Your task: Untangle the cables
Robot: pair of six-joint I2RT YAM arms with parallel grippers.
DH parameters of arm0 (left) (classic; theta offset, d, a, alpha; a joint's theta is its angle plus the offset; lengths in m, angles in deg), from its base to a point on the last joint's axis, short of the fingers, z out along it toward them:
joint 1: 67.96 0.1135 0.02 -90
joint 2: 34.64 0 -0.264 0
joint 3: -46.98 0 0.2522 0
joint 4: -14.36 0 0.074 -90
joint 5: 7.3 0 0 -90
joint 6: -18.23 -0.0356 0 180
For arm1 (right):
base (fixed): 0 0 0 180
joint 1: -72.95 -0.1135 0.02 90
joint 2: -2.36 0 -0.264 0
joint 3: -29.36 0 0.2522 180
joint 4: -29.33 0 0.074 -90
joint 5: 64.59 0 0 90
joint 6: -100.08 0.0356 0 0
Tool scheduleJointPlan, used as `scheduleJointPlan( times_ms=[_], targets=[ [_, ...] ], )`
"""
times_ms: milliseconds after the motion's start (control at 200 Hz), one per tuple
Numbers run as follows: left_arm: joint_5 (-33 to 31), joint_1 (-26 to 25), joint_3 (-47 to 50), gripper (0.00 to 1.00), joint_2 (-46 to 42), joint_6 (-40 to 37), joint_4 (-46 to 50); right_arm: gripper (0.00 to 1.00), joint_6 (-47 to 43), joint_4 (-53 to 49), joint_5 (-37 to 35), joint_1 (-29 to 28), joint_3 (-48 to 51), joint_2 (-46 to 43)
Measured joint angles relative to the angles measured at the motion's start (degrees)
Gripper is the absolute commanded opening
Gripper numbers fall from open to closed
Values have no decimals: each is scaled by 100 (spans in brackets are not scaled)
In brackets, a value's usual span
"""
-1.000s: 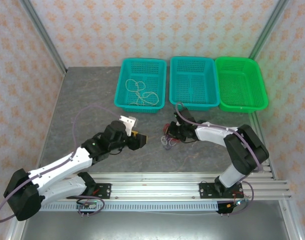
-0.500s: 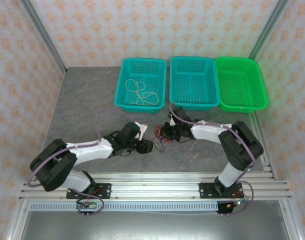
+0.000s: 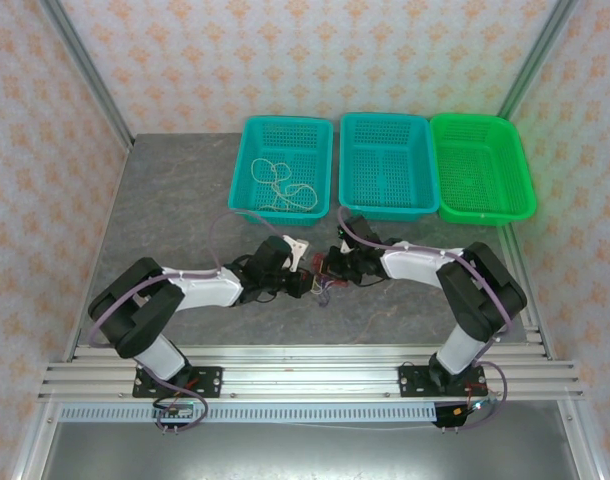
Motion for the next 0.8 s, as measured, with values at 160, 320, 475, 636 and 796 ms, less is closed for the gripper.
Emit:
scheduleJointPlan(
  times_ms=[160, 320, 475, 636, 796],
  targets=[
    [-505, 0, 122, 0, -459, 0, 315, 0, 240, -120, -562, 199, 57, -151],
    [-1176, 42, 315, 0, -1093, 48, 702, 1, 566, -245, -1217, 820, 525, -662],
    [-1550, 352, 667, 0, -1628, 221, 970, 5, 839, -411, -1762, 1419, 1169, -1447],
    [-1563, 789, 925, 0, -2017, 378, 1091, 8, 984, -708, -2256, 1661, 1578, -2382],
    [-1530, 835, 933, 0, -2124, 391, 1147, 0, 940, -616, -2315, 1663, 1751, -2868]
  ],
)
